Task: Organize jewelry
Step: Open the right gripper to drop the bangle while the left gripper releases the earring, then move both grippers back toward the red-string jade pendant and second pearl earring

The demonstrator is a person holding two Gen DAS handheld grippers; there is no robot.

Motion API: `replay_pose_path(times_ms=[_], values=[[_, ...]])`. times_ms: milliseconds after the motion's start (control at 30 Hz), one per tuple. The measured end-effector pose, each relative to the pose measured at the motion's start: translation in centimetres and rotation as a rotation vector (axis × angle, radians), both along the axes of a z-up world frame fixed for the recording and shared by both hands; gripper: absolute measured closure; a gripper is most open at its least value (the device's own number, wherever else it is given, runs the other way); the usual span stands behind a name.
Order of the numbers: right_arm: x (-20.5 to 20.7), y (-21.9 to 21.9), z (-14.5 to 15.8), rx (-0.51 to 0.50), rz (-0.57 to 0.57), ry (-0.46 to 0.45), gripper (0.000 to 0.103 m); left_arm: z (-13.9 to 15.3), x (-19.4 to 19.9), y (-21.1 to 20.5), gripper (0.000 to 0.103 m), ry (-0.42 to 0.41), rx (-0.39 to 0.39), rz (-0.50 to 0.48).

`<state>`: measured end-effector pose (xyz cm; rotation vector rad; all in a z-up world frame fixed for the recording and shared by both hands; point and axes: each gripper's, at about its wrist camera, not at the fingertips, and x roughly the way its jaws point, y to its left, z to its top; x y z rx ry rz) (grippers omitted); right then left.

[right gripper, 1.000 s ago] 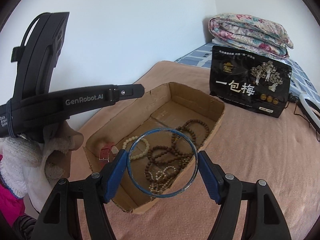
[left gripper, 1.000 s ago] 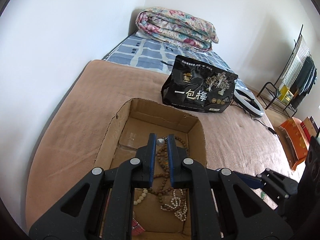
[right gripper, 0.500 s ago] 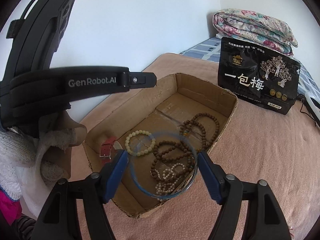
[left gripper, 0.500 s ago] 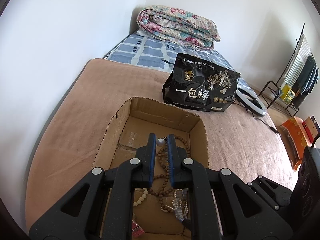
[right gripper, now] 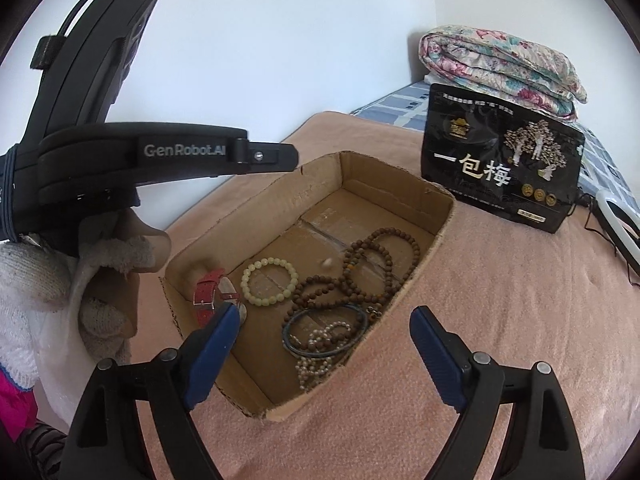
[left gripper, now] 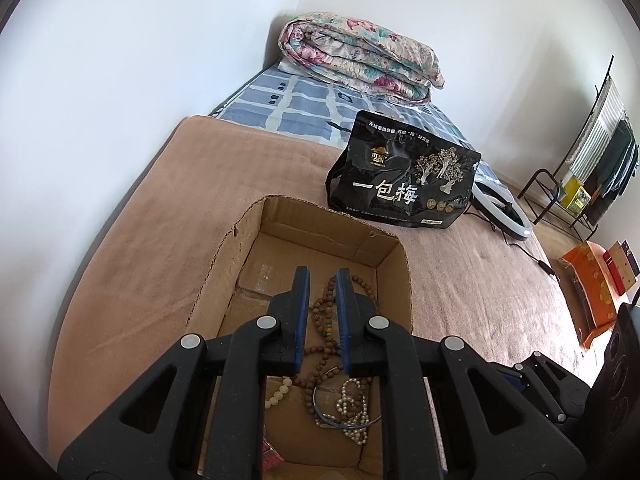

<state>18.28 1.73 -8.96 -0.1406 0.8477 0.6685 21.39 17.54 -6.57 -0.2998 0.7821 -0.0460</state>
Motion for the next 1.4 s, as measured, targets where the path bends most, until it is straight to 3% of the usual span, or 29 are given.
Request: replay_pose_path(times_ms=[500, 1000, 1067, 1133, 1167, 1400], values=[[-1.6, -3.1, 1.3, -0.027, -0.035, -0.040, 0.011, 1.9, -1.9, -1.4, 0.092, -0.046, 0.034, -0.010], [-3.8, -8.3, 3.2, -0.032, -0.081, -0.107, 0.000, 3.9, -3.7, -7.1, 0.091, -0.110, 0.087, -0.117], [-3.9, -9.2, 3.3, -0.037, -0.099, -0.114, 0.000, 4.0, -3.8, -8.1, 0.088, -0.114, 0.088, -0.134], [-4.0, -10.2, 3.3, -0.042, -0.117, -0.109, 0.000, 4.1, -4.0, -9.0, 0.066, -0.120, 0.083, -0.151], [-4.0, -10.9, 3.3, -0.045, -0.128, -0.107, 0.000, 4.2, -4.1, -9.5, 0.063, -0.125, 0.078, -0.160], [-4.7, -15.4, 3.3, -0.076, -0.213, -0.109, 0.000, 3.9, -4.5, -13.2, 0.063, -0.122, 0.083, -0.233]])
